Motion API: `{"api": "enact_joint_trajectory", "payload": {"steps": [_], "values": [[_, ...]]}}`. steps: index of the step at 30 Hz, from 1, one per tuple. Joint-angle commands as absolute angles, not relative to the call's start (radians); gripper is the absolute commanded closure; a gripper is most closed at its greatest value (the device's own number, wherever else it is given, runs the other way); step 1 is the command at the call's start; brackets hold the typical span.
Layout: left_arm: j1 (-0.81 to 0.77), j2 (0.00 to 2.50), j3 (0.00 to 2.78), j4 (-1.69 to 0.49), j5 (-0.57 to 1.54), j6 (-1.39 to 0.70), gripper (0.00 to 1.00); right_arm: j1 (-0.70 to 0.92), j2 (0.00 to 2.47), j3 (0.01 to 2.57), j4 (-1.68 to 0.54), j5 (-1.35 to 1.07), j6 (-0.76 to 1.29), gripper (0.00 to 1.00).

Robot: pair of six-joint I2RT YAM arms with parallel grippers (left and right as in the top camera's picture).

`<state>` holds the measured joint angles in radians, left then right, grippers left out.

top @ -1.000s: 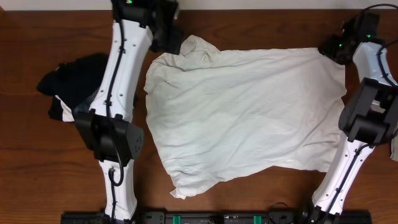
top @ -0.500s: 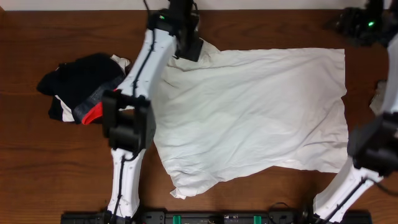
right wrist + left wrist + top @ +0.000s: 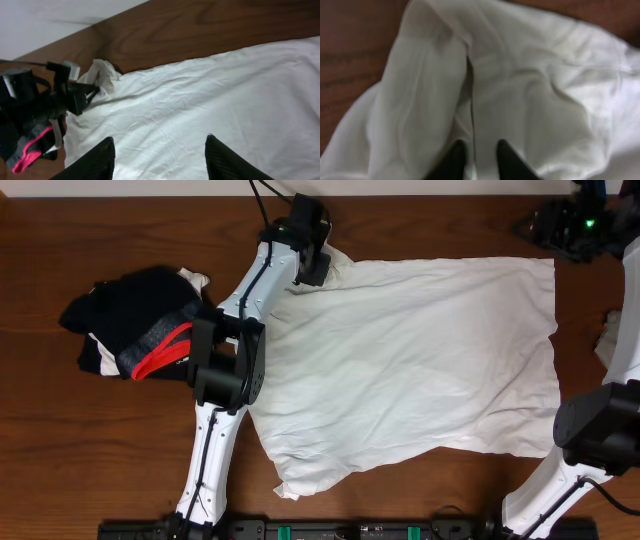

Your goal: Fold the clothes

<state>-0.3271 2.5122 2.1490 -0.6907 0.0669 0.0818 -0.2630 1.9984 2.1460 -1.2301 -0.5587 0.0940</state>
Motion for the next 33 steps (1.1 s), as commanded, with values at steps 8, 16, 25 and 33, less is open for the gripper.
{"api": "enact_joint_trajectory", "payload": {"steps": [8, 16, 25, 33], "values": [[-0.313, 2.523, 2.214, -0.537, -0.1, 0.09, 0.94, -0.183, 2.006, 2.145, -1.231, -0.493, 0.073, 0.45], [-0.286, 2.521, 2.313, -0.727, -0.026, 0.044, 0.57, -0.132, 2.006, 2.145, -1.233, -0.424, 0.073, 0.44], [-0.275, 2.531, 2.288, -0.918, -0.045, 0.048, 0.54, -0.13, 2.006, 2.145, -1.235, -0.405, 0.073, 0.41], [-0.275, 2.552, 2.246, -0.897, -0.03, 0.072, 0.5, -0.13, 2.006, 2.145, -1.233, -0.388, 0.073, 0.41]]}}
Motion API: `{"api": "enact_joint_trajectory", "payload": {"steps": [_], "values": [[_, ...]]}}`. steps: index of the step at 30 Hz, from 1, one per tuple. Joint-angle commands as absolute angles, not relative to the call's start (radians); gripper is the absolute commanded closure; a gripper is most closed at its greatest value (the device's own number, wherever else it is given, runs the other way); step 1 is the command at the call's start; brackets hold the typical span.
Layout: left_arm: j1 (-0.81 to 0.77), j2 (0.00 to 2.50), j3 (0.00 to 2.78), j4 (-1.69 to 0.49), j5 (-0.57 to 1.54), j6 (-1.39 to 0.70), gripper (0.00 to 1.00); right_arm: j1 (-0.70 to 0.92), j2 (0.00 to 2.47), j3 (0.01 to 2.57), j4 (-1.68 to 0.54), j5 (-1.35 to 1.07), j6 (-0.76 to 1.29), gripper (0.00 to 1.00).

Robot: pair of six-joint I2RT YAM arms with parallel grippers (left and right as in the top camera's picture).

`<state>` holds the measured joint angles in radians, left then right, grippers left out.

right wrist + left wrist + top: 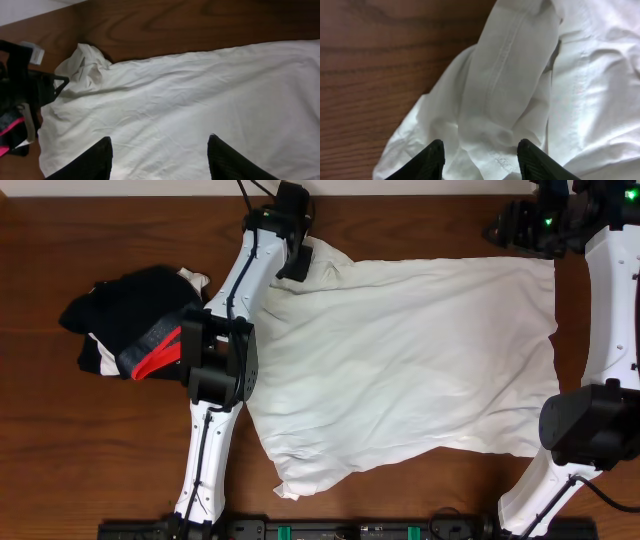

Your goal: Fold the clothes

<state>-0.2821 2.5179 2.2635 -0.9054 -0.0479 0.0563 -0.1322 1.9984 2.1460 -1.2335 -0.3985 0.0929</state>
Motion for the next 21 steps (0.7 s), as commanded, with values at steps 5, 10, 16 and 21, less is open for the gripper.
{"api": "enact_joint_trajectory", "payload": {"steps": [5, 10, 16, 21], "values": [[-0.275, 2.563, 2.239, -0.836, -0.031, 0.079, 0.8, -0.13, 2.006, 2.145, -1.234, -0.388, 0.073, 0.41], [-0.275, 2.537, 2.276, -0.815, -0.049, 0.084, 0.94, -0.13, 2.006, 2.145, -1.234, -0.388, 0.073, 0.41], [-0.266, 2.497, 2.333, -0.707, -0.134, 0.101, 0.94, -0.13, 2.006, 2.145, -1.23, -0.388, 0.073, 0.41], [-0.251, 2.491, 2.333, -0.464, -0.141, 0.1, 0.94, -0.13, 2.006, 2.145, -1.231, -0.388, 0.073, 0.41]]}}
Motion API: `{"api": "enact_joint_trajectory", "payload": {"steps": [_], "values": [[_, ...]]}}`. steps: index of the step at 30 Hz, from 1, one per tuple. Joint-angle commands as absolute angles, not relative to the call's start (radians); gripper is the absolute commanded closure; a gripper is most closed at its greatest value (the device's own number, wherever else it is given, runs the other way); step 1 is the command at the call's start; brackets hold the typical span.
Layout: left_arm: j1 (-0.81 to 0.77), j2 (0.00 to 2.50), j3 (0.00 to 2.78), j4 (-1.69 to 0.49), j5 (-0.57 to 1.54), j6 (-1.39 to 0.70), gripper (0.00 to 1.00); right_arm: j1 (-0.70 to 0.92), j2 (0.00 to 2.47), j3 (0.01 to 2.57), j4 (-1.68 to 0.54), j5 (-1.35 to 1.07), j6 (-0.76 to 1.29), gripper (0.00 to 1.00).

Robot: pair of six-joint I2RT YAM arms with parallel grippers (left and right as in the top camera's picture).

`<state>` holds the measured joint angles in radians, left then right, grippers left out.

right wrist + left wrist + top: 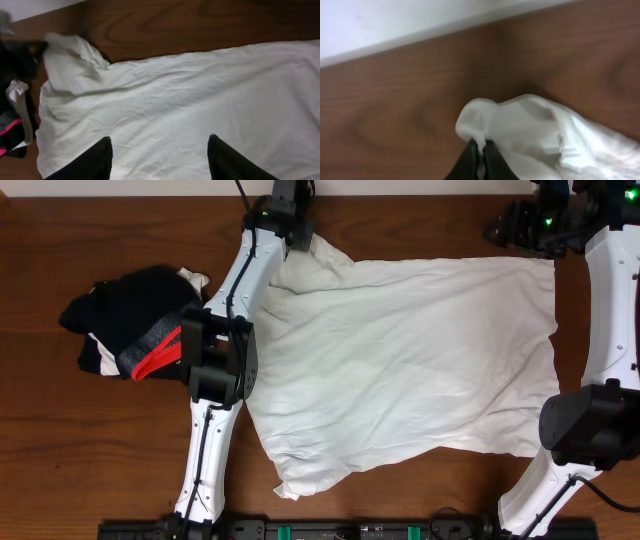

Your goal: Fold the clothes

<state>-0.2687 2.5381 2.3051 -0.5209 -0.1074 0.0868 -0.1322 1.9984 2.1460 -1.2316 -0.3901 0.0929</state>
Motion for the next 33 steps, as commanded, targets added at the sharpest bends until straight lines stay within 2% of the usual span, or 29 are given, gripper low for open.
{"api": "enact_joint_trajectory", "payload": {"steps": [1, 7, 8, 9, 11, 13, 17, 23, 24, 26, 33], "values": [[-0.25, 2.492, 2.325, -0.417, -0.141, 0.096, 0.94, -0.13, 2.006, 2.145, -1.231, -0.389, 0.073, 0.41], [-0.25, 2.528, 2.313, -0.297, -0.141, 0.093, 0.93, -0.13, 2.006, 2.145, -1.229, -0.389, 0.073, 0.41], [-0.25, 2.533, 2.313, -0.303, -0.141, 0.093, 0.91, -0.13, 2.006, 2.145, -1.228, -0.389, 0.073, 0.41], [-0.249, 2.54, 2.313, -0.31, -0.141, 0.092, 0.84, -0.13, 2.006, 2.145, -1.227, -0.389, 0.073, 0.4], [-0.248, 2.546, 2.313, -0.335, -0.141, 0.08, 0.47, -0.13, 2.007, 2.145, -1.227, -0.389, 0.073, 0.39], [-0.245, 2.546, 2.313, -0.356, -0.144, 0.078, 0.0, -0.13, 2.008, 2.145, -1.227, -0.389, 0.073, 0.39], [-0.242, 2.531, 2.314, -0.387, -0.144, 0.078, 0.02, -0.13, 2.009, 2.145, -1.227, -0.389, 0.073, 0.39], [-0.263, 2.469, 2.314, -0.591, -0.122, 0.078, 0.02, -0.13, 2.011, 2.144, -1.251, -0.388, 0.071, 0.36], [-0.27, 2.466, 2.314, -0.622, -0.088, 0.078, 0.2, -0.13, 2.014, 2.144, -1.251, -0.389, 0.071, 0.36], [-0.282, 2.468, 2.313, -0.659, -0.017, 0.079, 0.34, -0.13, 2.015, 2.143, -1.25, -0.389, 0.071, 0.36], [-0.317, 2.507, 2.307, -0.587, 0.046, 0.079, 0.37, -0.128, 2.015, 2.132, -1.254, -0.389, 0.071, 0.36]]}}
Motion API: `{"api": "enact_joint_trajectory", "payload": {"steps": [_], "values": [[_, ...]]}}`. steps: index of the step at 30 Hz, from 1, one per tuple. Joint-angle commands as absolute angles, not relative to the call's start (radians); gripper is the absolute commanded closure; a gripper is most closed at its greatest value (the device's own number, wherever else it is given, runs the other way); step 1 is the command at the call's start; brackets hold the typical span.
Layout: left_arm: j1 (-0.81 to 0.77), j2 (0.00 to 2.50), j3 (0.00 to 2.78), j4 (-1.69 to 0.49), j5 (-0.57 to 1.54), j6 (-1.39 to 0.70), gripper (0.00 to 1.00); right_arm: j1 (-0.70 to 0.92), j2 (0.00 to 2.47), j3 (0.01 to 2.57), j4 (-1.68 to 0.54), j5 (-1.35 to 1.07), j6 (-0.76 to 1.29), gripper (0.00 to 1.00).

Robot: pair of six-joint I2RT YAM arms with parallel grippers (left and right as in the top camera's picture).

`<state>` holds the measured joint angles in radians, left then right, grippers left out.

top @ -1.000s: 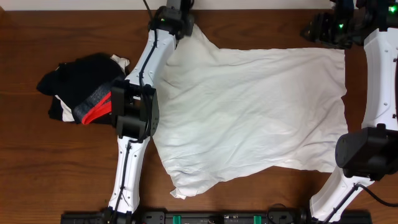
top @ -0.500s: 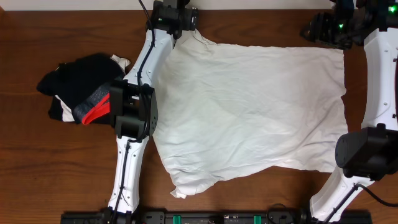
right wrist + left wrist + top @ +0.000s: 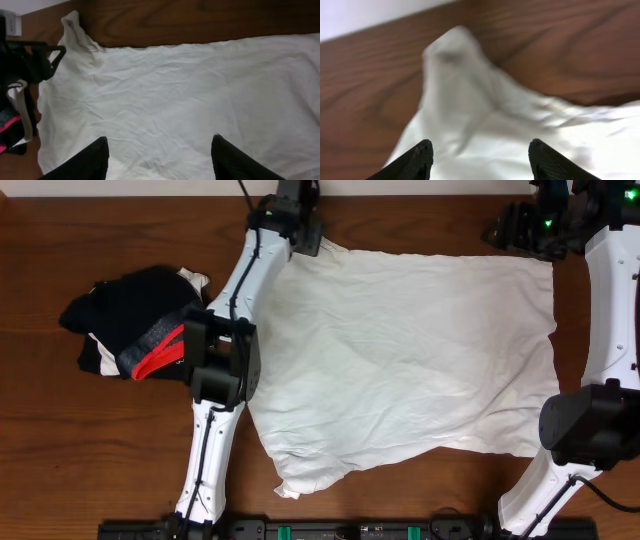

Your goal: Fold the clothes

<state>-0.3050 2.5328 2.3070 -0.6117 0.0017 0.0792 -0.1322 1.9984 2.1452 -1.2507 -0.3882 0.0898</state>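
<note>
A white garment (image 3: 410, 350) lies spread flat across the middle of the wooden table, its far-left corner (image 3: 452, 45) pulled out to a point near the back edge. My left gripper (image 3: 305, 230) hovers over that corner, open, nothing between its fingers (image 3: 412, 160). The right gripper (image 3: 520, 225) is at the far right back, above the garment's far-right corner, open and empty, looking down on the cloth (image 3: 190, 105). The near-left corner (image 3: 290, 485) of the garment is crumpled.
A heap of dark clothes with a red-trimmed piece (image 3: 135, 320) sits at the left of the table (image 3: 100, 450). The left arm's links (image 3: 235, 300) run along the garment's left edge. The table's back edge meets a white wall (image 3: 365, 15).
The left gripper has let go of the far-left corner and stands open. That corner, bunched up before, now lies stretched flat. The right arm has barely moved.
The left gripper was shut low on the bunched far-left corner of the white garment. It then stood open over the fold, then was shut on the corner near the back edge. Now the corner lies flat and released. The right gripper stayed open at the back right.
</note>
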Motion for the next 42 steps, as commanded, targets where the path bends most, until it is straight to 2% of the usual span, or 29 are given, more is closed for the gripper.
{"api": "enact_joint_trajectory", "payload": {"steps": [1, 10, 21, 24, 28, 42], "values": [[-0.32, 2.513, 2.307, -0.576, 0.046, 0.079, 0.36, -0.128, 2.015, 2.131, -1.256, -0.389, 0.071, 0.36], [-0.32, 2.577, 2.306, -0.567, 0.045, 0.078, 0.37, -0.123, 2.015, 2.13, -1.269, -0.389, 0.071, 0.37], [-0.326, 2.616, 2.306, -0.58, 0.045, 0.078, 0.51, -0.123, 2.015, 2.13, -1.271, -0.387, 0.07, 0.37], [-0.326, 2.616, 2.306, -0.572, 0.045, 0.078, 0.65, -0.123, 2.015, 2.13, -1.271, -0.387, 0.07, 0.37], [-0.33, 2.609, 2.306, -0.573, 0.046, 0.07, 0.94, -0.123, 2.015, 2.13, -1.272, -0.377, 0.07, 0.38], [-0.372, 2.503, 2.309, -0.458, 0.067, 0.074, 0.94, -0.123, 2.015, 2.13, -1.272, -0.363, 0.069, 0.37]]}}
